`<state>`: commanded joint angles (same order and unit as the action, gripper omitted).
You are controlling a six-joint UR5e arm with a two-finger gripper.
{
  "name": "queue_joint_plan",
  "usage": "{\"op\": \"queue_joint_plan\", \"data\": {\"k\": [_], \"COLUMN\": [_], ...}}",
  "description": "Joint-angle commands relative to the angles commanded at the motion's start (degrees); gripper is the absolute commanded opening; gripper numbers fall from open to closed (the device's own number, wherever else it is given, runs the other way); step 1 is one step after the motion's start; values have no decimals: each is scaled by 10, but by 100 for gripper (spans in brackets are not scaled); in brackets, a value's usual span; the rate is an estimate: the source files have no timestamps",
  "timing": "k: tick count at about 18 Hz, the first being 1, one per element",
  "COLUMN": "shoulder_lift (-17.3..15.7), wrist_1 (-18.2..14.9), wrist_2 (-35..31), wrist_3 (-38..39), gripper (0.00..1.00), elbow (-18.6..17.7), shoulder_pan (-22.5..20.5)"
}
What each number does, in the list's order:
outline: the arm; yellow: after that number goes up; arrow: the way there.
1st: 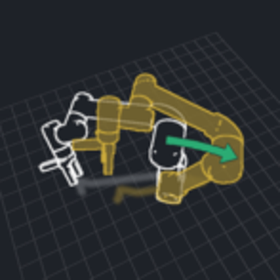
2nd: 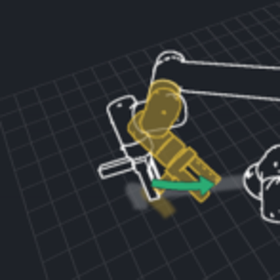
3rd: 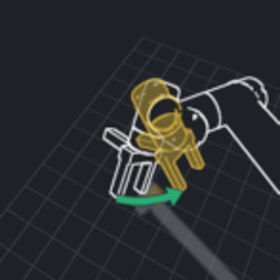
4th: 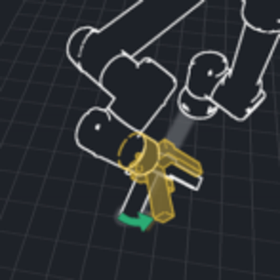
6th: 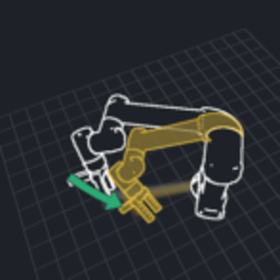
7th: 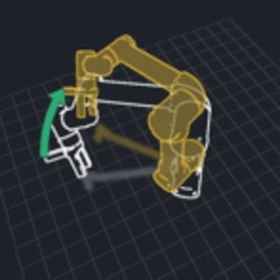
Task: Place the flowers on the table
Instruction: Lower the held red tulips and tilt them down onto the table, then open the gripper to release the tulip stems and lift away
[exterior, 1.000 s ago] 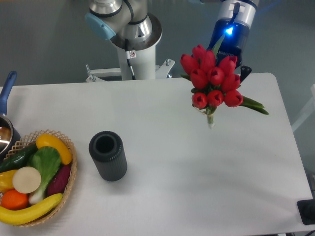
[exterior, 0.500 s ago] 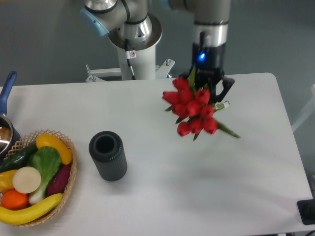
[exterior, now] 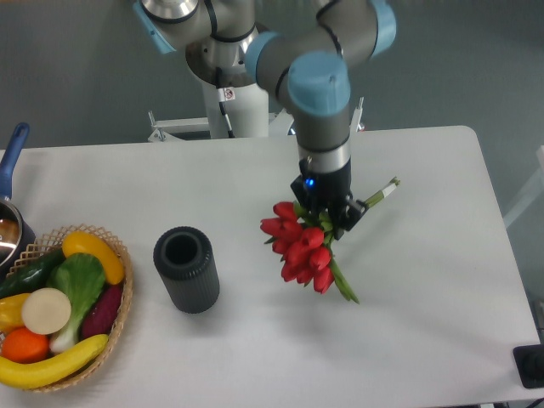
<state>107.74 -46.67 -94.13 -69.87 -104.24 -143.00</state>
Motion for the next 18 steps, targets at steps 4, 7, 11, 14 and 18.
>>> {"op": "queue_joint_plan", "data": {"k": [4,7,11,14,18], "shoulder_lift": [54,91,97,99,94], "wrist_1": [1,2,3,3,6], "wrist_2": [0,-1,0,0,1], "wrist_3": [-1,1,1,0,-1], "gripper": [37,37,39,47,100], "elbow": [16,32,31,31,33], "shoulder_pan": [1,1,8,8,8]}}
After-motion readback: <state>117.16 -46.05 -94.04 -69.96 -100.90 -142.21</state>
